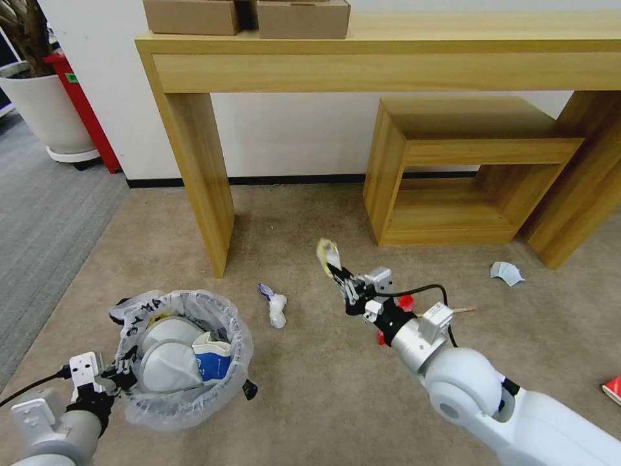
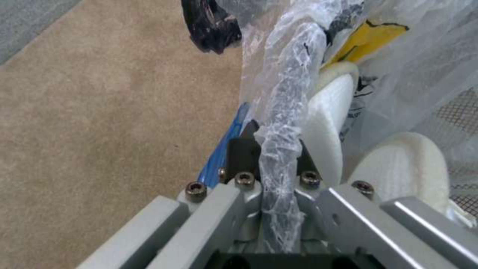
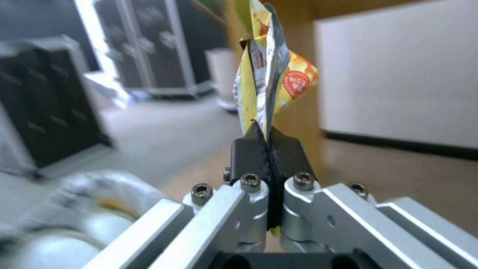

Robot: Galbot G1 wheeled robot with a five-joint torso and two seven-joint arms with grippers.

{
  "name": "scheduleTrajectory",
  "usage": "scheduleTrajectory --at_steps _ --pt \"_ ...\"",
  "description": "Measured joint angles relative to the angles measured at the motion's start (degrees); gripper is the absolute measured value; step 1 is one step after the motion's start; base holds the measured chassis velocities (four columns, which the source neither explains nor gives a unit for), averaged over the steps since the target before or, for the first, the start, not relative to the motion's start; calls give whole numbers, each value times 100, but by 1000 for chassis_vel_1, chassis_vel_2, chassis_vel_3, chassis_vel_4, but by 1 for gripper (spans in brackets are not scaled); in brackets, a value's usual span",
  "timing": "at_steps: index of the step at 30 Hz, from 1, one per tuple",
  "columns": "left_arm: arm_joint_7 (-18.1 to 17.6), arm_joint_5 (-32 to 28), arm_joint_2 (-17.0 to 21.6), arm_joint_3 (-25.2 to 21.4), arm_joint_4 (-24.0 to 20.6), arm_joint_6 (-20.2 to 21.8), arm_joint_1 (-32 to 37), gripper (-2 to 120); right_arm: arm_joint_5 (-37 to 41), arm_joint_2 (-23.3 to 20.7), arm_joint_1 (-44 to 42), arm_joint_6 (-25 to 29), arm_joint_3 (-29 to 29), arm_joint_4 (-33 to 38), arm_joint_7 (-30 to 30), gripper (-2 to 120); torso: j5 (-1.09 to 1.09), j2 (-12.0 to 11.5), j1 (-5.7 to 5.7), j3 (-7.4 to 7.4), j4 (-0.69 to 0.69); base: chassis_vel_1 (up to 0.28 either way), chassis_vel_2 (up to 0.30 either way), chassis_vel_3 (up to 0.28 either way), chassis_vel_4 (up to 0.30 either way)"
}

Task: Pick up the trash bin and place the garbage on the floor into it.

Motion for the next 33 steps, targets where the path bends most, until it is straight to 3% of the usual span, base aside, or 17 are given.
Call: scheduleTrajectory --at_steps 3,9,11,17,24,30,33 --pt "0 12 -14 64 60 13 -80 1 329 97 466 416 -571 -85 -535 0 1 0 0 0 -1 0 0 0 0" --pt "-1 28 -59 70 88 38 -130 1 650 296 1238 725 -1372 -339 -1045 0 0 0 0 0 0 0 0 0 0" --pt "-2 45 -112 55 67 41 -114 1 833 440 1729 811 -2007 -507 -1187 0 0 0 0 0 1 0 0 0 0" --pt "-1 45 -166 38 -43 48 -118 1 1025 789 2697 712 -3326 -1077 -935 0 0 0 0 0 -1 0 0 0 0" --pt "-2 30 -214 -9 -106 49 -102 1 1052 1159 3422 599 -4008 -1551 -620 0 0 0 0 1 0 0 0 0 0" --pt "-6 -45 -283 -50 -159 55 -169 1 1162 2097 4278 355 -4881 -2085 -140 0 -1 0 0 1 1 0 0 0 0" --pt "-13 -88 -280 -54 -155 64 -223 1 1141 2352 4354 223 -5011 -2206 63 0 -1 0 0 0 1 0 0 0 0"
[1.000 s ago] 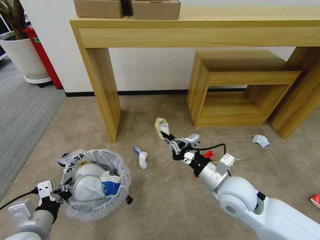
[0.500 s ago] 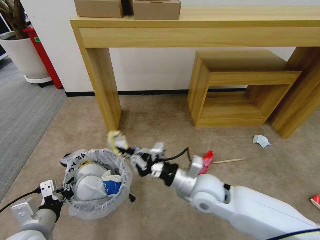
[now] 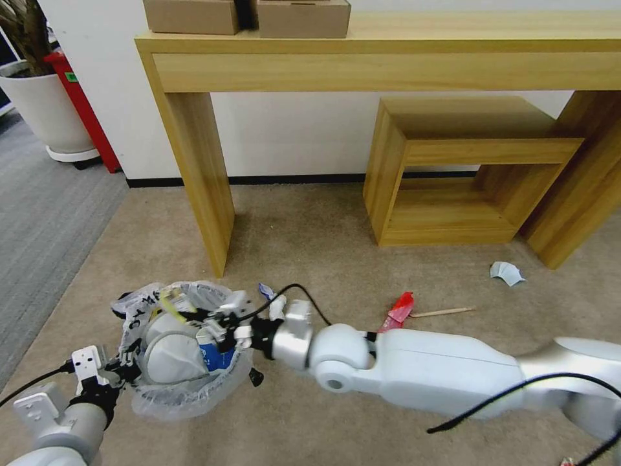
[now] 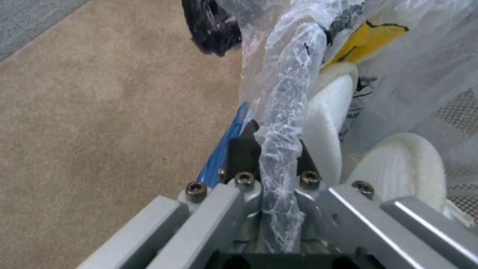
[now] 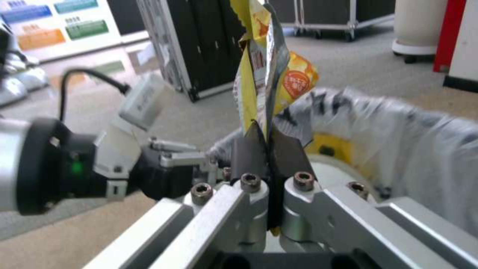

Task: Pick up the trash bin and place the garbage on the floor into it.

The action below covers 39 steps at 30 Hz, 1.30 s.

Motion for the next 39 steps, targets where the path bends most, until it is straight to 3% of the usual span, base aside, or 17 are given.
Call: scheduleTrajectory --at_steps 9,12,21,23,28,31,34,39 --pt "-8 -52 14 1 39 3 -42 1 -76 211 -9 -197 -67 -306 210 4 1 0 0 0 -1 0 0 0 0" --pt "-8 -83 43 -15 56 3 -45 1 -101 228 -50 -236 -53 -360 227 18 1 0 0 0 -1 0 0 0 0" --pt "-9 -92 67 -30 88 3 -30 1 -151 98 -130 -259 28 -305 263 43 1 0 0 0 -1 0 0 0 0" --pt "-9 -91 63 -29 89 -1 -27 1 -183 19 -172 -259 55 -266 277 56 1 0 0 0 -1 0 0 0 0" --pt "-8 -83 56 -23 89 -9 -15 1 -199 -41 -210 -259 98 -222 295 68 1 0 0 0 -1 0 0 0 0" --pt "-6 -73 53 -21 82 -11 14 1 -197 -228 -398 -246 382 -43 318 86 2 0 0 0 -1 0 0 0 0" --pt "-2 -60 56 -31 75 -17 50 1 -186 -329 -547 -196 584 31 306 96 2 0 0 0 -1 0 0 0 0" --pt "1 -54 64 -56 73 -24 86 1 -170 -477 -802 -110 930 151 231 100 2 0 0 0 0 0 0 0 0"
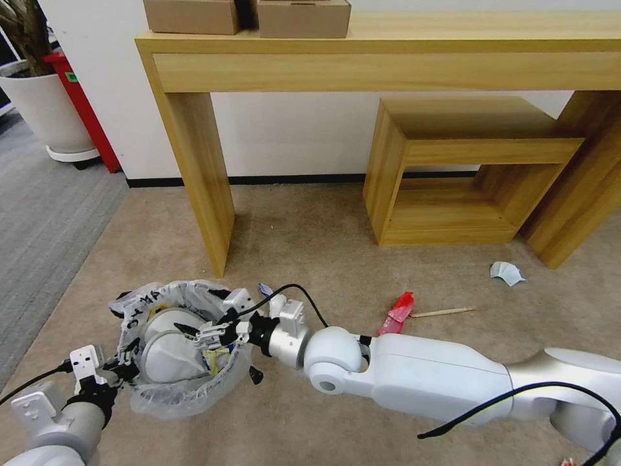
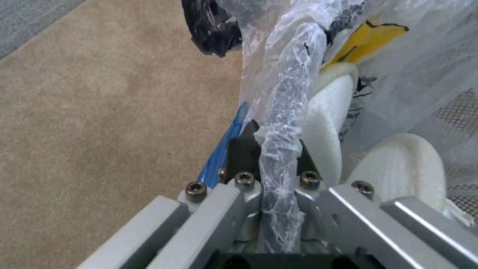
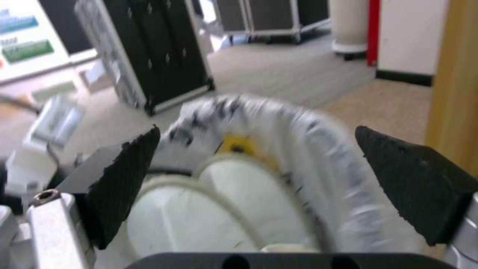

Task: Pick up the trash bin and place the garbage on the floor into it.

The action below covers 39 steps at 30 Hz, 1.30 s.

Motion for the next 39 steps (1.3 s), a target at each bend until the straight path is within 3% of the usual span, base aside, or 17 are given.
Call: scheduleTrajectory --at_steps 8,11,12,15,26,29,33,39 --pt "2 19 48 -29 18 -15 34 1 -124 -593 -908 151 1392 410 -45 100 1 0 0 0 0 0 0 0 0" --pt "3 14 121 -34 38 -15 33 1 -179 -930 -1454 178 2483 641 -17 100 1 0 0 0 -2 0 0 0 0" --pt "3 14 121 -34 38 -15 33 1 -179 -930 -1454 178 2483 641 -17 100 1 0 0 0 -2 0 0 0 0" --pt "25 10 166 -19 53 -34 45 1 -293 -1227 -1965 322 3351 839 134 100 1 0 0 0 -2 0 0 0 0" --pt "34 -55 169 14 -10 -54 -12 1 -549 -1437 -2899 162 4411 1217 804 100 0 0 0 0 -1 0 0 0 0" --pt "35 -93 313 19 7 -54 -75 1 -668 -1618 -3418 167 5162 1232 1021 100 0 0 0 0 0 0 0 0 0" --pt "34 -125 368 19 12 -54 -134 1 -882 -1687 -3743 280 5691 1117 1074 100 0 0 0 0 -1 0 0 0 0" --pt "38 -119 346 46 67 -54 -257 1 -1917 -1360 -4693 421 7107 850 969 100 0 0 0 0 0 0 0 0 0"
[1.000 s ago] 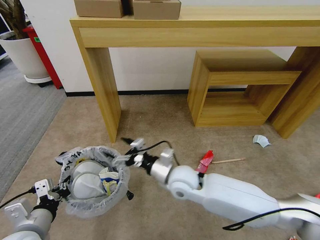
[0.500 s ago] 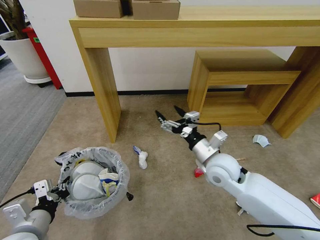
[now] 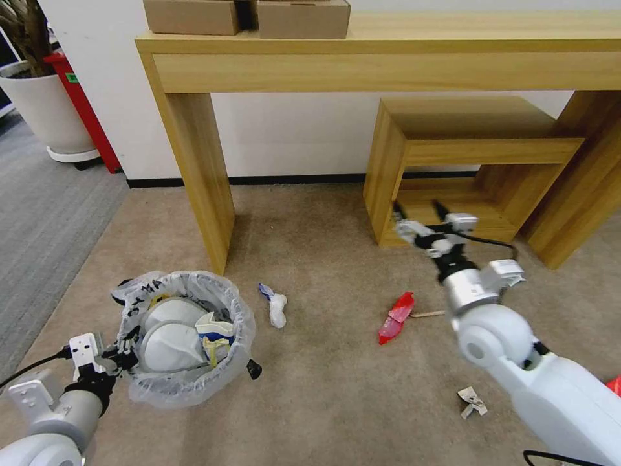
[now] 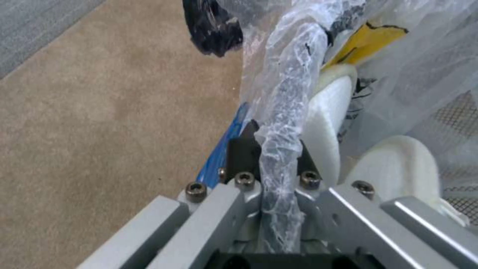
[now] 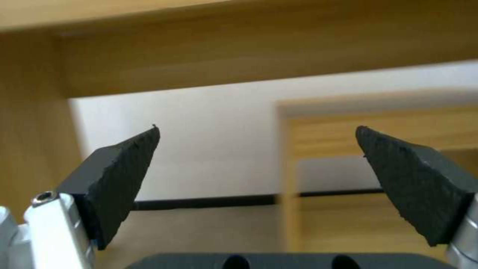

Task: Pick up the trash bin and place the garbage on the floor into it.

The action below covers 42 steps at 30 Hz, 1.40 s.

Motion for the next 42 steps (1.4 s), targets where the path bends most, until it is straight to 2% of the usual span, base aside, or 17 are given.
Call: scheduleTrajectory --at_steps 3,6,9,15,32,35,42 --pt "6 0 -12 5 0 0 -12 1 -236 83 -170 58 220 -42 -60 100 1 0 0 0 0 0 0 0 0" --pt "15 6 -55 25 0 -3 -36 1 -950 520 -964 184 1014 38 -150 100 2 0 0 0 -2 0 0 0 0" --pt "9 1 -69 11 0 5 -22 1 -1112 700 -1301 238 1197 147 -150 100 -2 0 0 0 -2 0 0 0 0" --pt "-53 -40 -46 -63 8 63 98 1 -1350 939 -1654 425 1218 118 -166 100 -1 0 0 0 0 0 0 0 0" --pt "-125 -173 -20 -281 78 130 173 1 -1428 999 -1572 456 1091 33 -103 100 -1 0 0 0 0 0 0 0 0" --pt "-237 -333 71 -436 195 217 169 1 -1488 1053 -1579 424 1041 39 -64 100 0 0 0 0 0 0 0 0 0" --pt "-309 -494 236 -481 421 244 97 1 -1699 1197 -1616 420 892 -3 -7 100 0 0 0 1 -1 0 0 0 0"
